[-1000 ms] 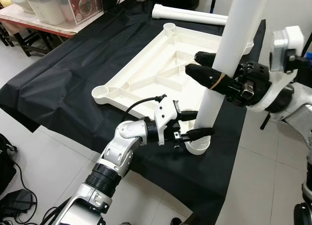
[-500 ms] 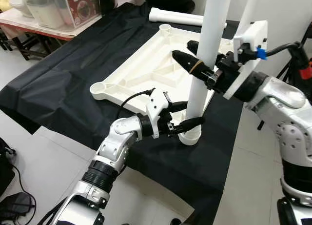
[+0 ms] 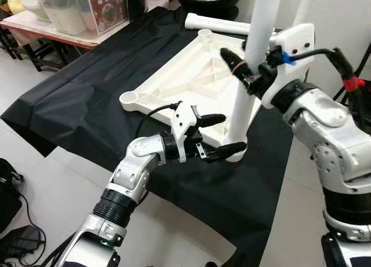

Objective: Building children table

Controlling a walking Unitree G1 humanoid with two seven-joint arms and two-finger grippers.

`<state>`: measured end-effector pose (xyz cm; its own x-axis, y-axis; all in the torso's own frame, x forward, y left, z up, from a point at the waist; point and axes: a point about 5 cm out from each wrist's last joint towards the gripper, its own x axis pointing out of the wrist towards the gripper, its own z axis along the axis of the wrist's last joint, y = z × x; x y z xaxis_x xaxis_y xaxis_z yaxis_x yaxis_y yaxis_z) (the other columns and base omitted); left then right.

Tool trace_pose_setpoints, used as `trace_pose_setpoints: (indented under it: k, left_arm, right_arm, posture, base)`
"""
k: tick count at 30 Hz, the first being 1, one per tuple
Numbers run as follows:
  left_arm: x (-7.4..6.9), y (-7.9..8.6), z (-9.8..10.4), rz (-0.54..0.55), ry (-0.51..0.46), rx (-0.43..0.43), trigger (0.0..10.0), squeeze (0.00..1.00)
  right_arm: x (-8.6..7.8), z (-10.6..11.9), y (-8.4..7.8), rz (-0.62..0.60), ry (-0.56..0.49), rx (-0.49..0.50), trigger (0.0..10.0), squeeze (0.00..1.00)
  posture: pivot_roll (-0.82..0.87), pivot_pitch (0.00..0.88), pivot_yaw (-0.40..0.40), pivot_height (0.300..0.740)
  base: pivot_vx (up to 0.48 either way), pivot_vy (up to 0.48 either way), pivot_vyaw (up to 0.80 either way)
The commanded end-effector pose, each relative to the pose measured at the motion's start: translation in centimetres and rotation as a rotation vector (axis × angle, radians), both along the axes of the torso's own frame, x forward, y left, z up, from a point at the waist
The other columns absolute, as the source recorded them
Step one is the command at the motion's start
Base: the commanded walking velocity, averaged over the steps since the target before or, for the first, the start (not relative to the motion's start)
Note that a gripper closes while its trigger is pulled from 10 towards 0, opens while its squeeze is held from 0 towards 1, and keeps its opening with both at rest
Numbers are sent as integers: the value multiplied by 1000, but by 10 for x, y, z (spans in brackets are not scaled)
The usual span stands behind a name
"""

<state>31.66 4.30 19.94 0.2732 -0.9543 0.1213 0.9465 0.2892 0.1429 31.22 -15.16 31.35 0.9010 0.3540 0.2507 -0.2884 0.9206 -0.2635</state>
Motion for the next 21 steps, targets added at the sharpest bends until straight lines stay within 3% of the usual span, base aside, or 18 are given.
trace_pose_setpoints:
  k: [1, 9, 13, 14, 15, 16, 18, 19, 21]
  left_arm:
    - [-1, 5, -3, 9, 10, 8, 10000, 0]
    - [-5, 3, -6, 11, 8, 4, 10000, 0]
    - [-7, 2, -7, 8, 7, 4, 10000, 0]
    - [-7, 2, -7, 6, 7, 4, 10000, 0]
    - [-7, 2, -7, 6, 7, 4, 10000, 0]
    - [-7, 2, -7, 6, 7, 4, 10000, 0]
    - [-8, 2, -7, 5, 8, 5, 10000, 0]
    - [-8, 2, -8, 4, 9, 6, 10000, 0]
    - [-9, 2, -8, 3, 8, 5, 10000, 0]
  right_arm:
    - [14, -41, -17, -199, 191, -93, 0, 0]
    - [16, -52, -18, -372, 192, -110, 0, 0]
    - [17, -53, -17, -395, 188, -95, 0, 0]
    - [18, -53, -16, -391, 193, -91, 941, 0]
    - [18, -53, -16, -391, 193, -91, 941, 0]
    - [19, -53, -15, -384, 199, -77, 10000, 0]
    - [19, -54, -14, -377, 204, -71, 10000, 0]
    - [18, -55, -14, -375, 201, -55, 10000, 1000]
    - [17, -55, -14, -379, 197, -47, 10000, 1000]
  posture:
    - [-78, 162, 7, 740]
    - [-71, 160, 0, 740]
    - [-70, 162, 1, 740]
    - [-72, 161, 1, 740]
    - [-72, 161, 1, 740]
    - [-73, 160, 1, 740]
    - [-75, 159, 1, 740]
    - [-74, 159, 2, 740]
    - [-74, 159, 2, 740]
  base:
    - [0, 0, 0]
    - [0, 0, 0]
    - [0, 0, 0]
    - [0, 0, 0]
    - [0, 0, 0]
    - [0, 0, 0]
    - [0, 0, 0]
    - [0, 0, 0]
    - [0, 0, 0]
